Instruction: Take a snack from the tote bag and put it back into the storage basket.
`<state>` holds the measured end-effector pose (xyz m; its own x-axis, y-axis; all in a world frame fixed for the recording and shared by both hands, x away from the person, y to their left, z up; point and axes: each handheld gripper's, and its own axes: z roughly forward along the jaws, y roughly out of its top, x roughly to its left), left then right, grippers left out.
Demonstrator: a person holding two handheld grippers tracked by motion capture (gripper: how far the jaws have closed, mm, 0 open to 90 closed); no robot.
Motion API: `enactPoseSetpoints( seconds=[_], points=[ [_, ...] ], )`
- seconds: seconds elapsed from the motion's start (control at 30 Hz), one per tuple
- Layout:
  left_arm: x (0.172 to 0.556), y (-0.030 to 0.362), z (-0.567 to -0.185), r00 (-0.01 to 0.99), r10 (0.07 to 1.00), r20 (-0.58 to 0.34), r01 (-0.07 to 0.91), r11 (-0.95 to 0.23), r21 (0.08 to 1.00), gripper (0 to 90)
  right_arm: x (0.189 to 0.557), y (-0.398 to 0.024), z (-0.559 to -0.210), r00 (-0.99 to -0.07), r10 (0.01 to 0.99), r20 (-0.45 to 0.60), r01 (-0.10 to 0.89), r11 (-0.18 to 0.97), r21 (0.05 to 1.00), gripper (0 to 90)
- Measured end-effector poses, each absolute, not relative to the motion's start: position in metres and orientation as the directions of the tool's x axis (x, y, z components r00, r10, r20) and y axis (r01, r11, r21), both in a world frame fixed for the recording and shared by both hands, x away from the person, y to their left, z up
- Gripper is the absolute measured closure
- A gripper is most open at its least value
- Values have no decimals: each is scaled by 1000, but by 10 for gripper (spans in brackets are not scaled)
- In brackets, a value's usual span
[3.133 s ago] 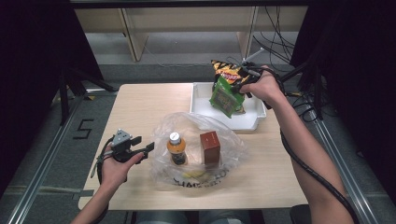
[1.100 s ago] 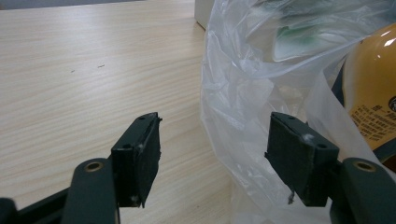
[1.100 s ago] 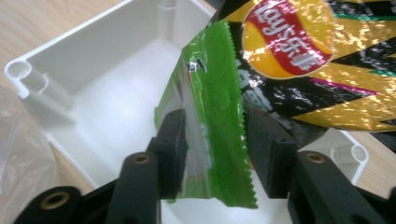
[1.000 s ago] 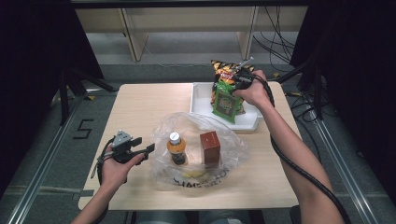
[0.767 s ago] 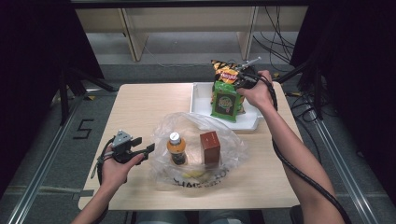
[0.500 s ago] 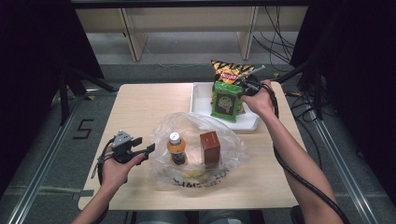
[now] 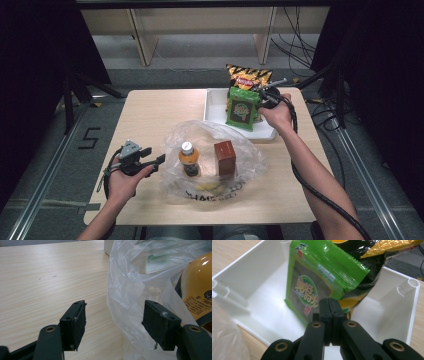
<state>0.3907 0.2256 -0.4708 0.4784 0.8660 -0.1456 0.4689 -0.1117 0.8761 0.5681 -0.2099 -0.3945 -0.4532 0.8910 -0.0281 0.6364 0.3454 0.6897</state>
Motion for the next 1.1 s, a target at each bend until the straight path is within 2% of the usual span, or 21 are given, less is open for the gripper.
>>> enactPoseSetpoints(
  seconds=[0.33,0.43,0.57,0.67,0.7,0.77,0.87,0.97,1.0,1.1],
  points=[
    [391,227,-471,473,868,-148,472,-108,875,345,588,-210,-404,-416,908,-46,644,329,691,886],
    [391,228,-471,476,867,-147,468,-109,877,345,587,-208,-404,-396,918,-17,654,295,697,884],
    [390,228,-471,472,869,-151,472,-104,875,345,583,-208,-399,-424,904,-50,617,328,715,867],
    [391,227,-471,471,868,-157,472,-97,876,345,574,-205,-392,-454,890,-45,599,343,723,822],
    [391,228,-471,472,868,-157,471,-98,877,345,567,-202,-389,-454,891,-8,613,319,723,806],
    [390,227,-471,469,869,-158,473,-96,876,345,558,-202,-384,-491,871,-28,588,355,726,763],
    [389,227,-470,475,867,-149,471,-107,876,344,537,-198,-374,-514,858,25,586,329,741,696],
    [389,227,-470,474,868,-146,468,-108,877,344,519,-197,-365,-572,820,33,523,334,784,621],
    [389,227,-470,473,869,-149,469,-105,877,344,516,-198,-364,-603,798,11,475,348,808,597],
    [388,228,-470,474,868,-147,469,-108,876,344,498,-198,-357,-626,778,48,461,320,828,550]
  ],
)
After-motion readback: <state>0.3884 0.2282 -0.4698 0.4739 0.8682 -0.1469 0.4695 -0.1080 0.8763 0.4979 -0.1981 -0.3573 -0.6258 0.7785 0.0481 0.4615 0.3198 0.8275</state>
